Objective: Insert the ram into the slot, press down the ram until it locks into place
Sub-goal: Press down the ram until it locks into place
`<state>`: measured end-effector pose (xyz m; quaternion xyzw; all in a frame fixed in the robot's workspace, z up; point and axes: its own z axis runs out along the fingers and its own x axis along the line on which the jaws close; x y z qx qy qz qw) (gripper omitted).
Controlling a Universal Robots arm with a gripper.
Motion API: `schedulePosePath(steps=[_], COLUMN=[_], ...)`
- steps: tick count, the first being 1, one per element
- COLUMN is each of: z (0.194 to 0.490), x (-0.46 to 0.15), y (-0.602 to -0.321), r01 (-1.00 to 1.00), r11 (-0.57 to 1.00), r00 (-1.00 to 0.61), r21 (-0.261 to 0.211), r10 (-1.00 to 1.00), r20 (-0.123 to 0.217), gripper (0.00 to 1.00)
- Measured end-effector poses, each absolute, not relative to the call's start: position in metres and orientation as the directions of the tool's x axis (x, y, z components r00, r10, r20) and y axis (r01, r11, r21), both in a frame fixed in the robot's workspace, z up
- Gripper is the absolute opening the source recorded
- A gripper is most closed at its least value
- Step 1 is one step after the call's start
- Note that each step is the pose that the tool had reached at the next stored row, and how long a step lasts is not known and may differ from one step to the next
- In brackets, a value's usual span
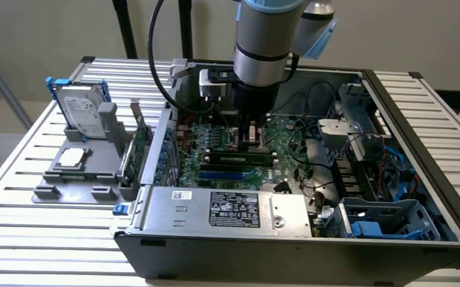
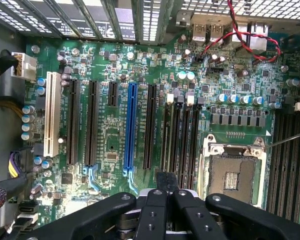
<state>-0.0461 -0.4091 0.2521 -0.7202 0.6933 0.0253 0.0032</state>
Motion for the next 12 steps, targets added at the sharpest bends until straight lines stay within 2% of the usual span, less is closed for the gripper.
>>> schedulePosePath(steps=[12], z=[0.236], x=[-0.042], y=[-0.403], r01=[-0.999], r11=[-0.030], r00=[0.028], r21=[0.032], r10=[-0.999], r20=[-0.041], gripper=[0.11])
